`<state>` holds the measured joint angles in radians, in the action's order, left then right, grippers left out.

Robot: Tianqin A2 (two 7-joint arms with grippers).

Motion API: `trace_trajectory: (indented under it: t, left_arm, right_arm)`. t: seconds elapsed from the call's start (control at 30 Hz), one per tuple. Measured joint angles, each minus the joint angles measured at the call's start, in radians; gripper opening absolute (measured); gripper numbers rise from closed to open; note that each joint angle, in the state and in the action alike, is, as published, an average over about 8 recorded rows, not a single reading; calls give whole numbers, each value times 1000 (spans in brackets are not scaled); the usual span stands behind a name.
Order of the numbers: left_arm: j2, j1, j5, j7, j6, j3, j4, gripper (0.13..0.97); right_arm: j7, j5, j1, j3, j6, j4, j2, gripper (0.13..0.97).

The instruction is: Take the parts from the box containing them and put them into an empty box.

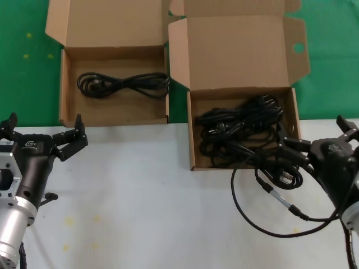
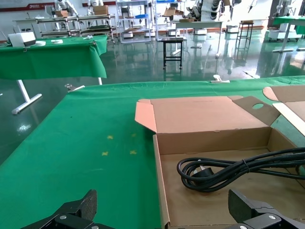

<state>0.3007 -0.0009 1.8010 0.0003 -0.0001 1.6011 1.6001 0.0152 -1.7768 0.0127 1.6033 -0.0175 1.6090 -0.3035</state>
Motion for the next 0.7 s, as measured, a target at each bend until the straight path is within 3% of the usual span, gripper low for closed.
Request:
trace_trajectory:
  t: [0.7]
  left_arm:
    - [0,0,0,0,0,0,0,966]
  right_arm:
    - [0,0,0,0,0,0,0,966]
